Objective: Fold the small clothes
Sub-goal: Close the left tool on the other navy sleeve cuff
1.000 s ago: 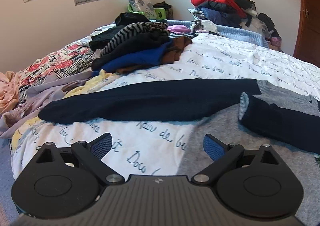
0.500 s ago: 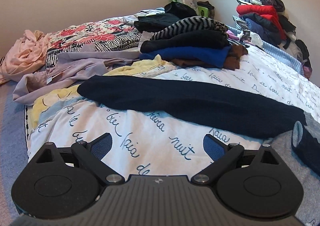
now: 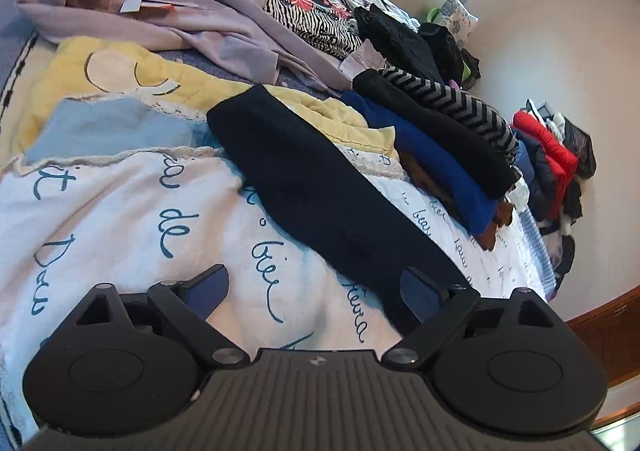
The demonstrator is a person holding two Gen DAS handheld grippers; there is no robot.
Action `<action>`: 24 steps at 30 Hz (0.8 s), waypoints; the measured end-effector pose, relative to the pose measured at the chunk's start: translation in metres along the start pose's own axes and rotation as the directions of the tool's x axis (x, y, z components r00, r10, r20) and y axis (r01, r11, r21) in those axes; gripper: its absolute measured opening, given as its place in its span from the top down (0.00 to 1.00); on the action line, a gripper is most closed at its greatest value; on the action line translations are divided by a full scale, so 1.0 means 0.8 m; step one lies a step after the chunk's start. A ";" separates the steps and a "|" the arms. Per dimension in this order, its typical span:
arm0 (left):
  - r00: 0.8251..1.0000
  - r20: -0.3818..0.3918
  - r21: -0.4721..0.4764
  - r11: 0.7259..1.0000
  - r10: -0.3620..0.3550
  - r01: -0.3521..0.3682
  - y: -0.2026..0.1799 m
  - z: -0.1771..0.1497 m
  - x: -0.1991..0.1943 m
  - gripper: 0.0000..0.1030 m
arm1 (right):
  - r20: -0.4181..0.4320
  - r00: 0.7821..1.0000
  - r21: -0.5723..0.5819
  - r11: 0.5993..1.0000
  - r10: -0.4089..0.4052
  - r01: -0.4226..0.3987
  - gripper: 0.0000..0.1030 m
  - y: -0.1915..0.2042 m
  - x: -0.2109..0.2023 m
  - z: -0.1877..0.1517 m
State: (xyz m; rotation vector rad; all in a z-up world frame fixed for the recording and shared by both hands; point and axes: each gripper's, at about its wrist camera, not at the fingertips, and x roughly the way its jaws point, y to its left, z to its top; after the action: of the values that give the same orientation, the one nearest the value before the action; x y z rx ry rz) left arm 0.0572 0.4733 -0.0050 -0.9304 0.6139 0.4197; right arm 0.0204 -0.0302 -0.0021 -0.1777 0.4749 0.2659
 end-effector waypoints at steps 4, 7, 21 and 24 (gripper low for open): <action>0.999 0.017 -0.061 0.997 -0.040 0.041 0.007 0.017 0.009 0.13 | -0.004 1.000 0.067 0.998 0.014 -0.013 0.00 -0.011 0.001 0.001; 0.998 0.034 -0.098 0.993 -0.059 0.063 0.011 0.029 0.019 0.16 | -0.005 0.999 0.109 0.994 0.033 -0.033 0.00 -0.018 0.001 0.000; 0.995 0.078 -0.071 0.996 0.058 -0.053 0.003 0.076 0.066 0.89 | -0.025 1.000 0.149 0.989 0.010 -0.006 0.00 -0.028 -0.003 -0.009; 0.991 0.091 -0.004 0.995 0.097 -0.097 -0.009 0.071 0.061 0.92 | -0.023 0.999 0.150 0.988 0.024 -0.020 0.00 -0.034 -0.003 -0.009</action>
State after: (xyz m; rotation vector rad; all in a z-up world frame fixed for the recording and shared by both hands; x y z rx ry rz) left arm 0.1156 0.5205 -0.0068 -0.8787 0.5771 0.5465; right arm 0.0231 -0.0578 -0.0047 -0.0288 0.5197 0.2487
